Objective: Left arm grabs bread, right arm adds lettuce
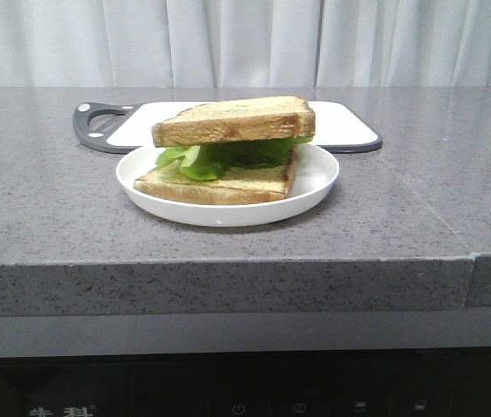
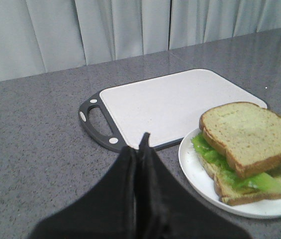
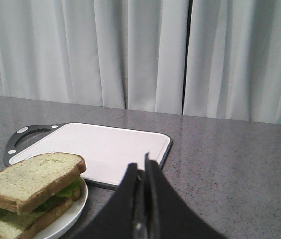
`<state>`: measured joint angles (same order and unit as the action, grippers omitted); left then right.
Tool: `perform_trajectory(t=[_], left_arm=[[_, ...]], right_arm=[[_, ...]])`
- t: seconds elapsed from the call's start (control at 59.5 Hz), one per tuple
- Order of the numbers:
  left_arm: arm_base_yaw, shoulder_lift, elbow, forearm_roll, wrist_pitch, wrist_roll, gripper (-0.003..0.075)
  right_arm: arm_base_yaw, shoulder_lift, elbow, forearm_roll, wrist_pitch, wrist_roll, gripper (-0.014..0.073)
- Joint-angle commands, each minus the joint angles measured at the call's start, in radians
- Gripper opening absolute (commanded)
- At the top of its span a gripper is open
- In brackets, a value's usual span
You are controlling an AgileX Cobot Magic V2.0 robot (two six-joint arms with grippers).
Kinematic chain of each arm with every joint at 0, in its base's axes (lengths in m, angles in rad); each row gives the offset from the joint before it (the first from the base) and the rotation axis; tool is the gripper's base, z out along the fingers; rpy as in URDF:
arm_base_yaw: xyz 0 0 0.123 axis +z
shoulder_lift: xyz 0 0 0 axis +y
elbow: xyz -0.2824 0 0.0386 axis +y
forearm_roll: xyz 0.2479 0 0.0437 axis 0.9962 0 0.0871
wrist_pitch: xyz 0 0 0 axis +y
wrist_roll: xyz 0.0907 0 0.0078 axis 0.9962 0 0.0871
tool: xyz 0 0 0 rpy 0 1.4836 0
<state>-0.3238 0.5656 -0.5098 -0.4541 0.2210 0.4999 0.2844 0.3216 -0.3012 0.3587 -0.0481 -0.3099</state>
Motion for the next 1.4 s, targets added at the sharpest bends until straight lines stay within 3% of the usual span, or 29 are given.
perform_trajectory(t=[0.0,0.286,0.791,0.841,0.925,0.959,1.161,1.379], left_arm=[[0.003,-0.103,0.052,-0.008,-0.088,-0.001,-0.0021],[0.003,-0.343,0.181,-0.006,-0.118,-0.001,-0.002],[0.003,-0.347,0.216,0.0,-0.153,-0.006,-0.002],[0.003,-0.347,0.219,0.127,-0.161,-0.094,-0.0021],[0.003,-0.351,0.219,0.431,-0.161,-0.442,-0.002],[0.005,-0.351,0.219,0.492,-0.161,-0.5,-0.002],[0.06,-0.365,0.219,0.489,-0.073,-0.494,-0.002],[0.202,-0.5,0.291,0.481,-0.003,-0.494,-0.002]], right_arm=[[-0.005,0.005,-0.029,-0.013,-0.081,-0.012,-0.007],[-0.005,0.005,-0.029,-0.013,-0.081,-0.012,-0.007],[-0.005,0.005,-0.029,-0.013,-0.081,-0.012,-0.007],[-0.005,0.005,-0.029,-0.013,-0.081,-0.012,-0.007],[-0.005,0.005,-0.029,-0.013,-0.081,-0.012,-0.007],[-0.005,0.005,-0.029,-0.013,-0.081,-0.012,-0.007],[-0.005,0.005,-0.029,-0.013,-0.081,-0.012,-0.007],[-0.005,0.005,-0.029,-0.013,-0.081,-0.012,-0.007]])
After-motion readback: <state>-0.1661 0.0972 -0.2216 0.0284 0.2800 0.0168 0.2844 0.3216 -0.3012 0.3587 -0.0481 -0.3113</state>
